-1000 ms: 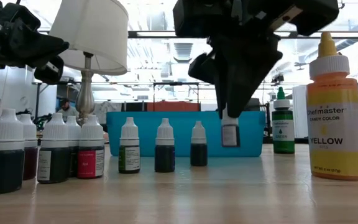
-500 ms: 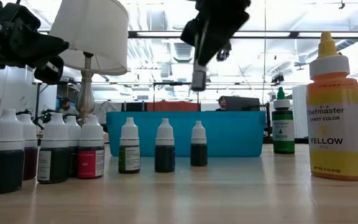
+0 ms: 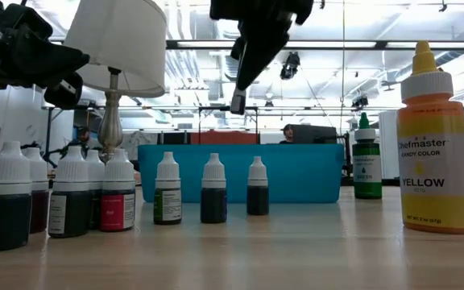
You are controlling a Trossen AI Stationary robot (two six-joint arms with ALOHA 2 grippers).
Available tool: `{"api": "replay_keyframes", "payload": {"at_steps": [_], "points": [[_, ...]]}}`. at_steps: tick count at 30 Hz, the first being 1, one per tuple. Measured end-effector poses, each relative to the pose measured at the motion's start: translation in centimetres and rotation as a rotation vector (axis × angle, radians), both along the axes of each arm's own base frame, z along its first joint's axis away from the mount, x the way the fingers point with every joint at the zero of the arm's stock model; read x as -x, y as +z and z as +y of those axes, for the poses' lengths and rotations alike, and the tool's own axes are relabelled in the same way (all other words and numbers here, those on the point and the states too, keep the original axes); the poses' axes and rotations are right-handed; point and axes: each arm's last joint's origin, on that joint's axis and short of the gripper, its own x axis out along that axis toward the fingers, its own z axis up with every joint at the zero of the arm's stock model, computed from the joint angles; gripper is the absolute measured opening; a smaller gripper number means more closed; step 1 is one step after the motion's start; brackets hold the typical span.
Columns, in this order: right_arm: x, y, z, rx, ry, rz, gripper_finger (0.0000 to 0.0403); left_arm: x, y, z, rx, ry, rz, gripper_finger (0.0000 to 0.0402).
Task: Pick & Place food coloring
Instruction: Put the right small red food coloring bottle into the blue bin
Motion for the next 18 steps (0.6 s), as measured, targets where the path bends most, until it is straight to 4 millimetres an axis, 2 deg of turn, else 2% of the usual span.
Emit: {"api": "replay_keyframes", "payload": {"at_steps": [9, 14, 18], "points": [[0.0, -0.5, -3.9, 0.007, -0.081, 0.014, 0.0054, 0.0, 0.0, 0.0, 0.000, 0.000, 0.000, 0.0000], [0.7, -2.3, -5.2, 0.006, -0.113, 0.078, 0.0054, 0.0, 0.0, 0.0, 0.000, 0.000, 0.000, 0.0000], [1.4, -4.5, -5.5, 0.004, -0.121, 0.148, 0.0054, 0.0, 0.0, 0.0, 0.000, 0.000, 0.000, 0.0000]]}}
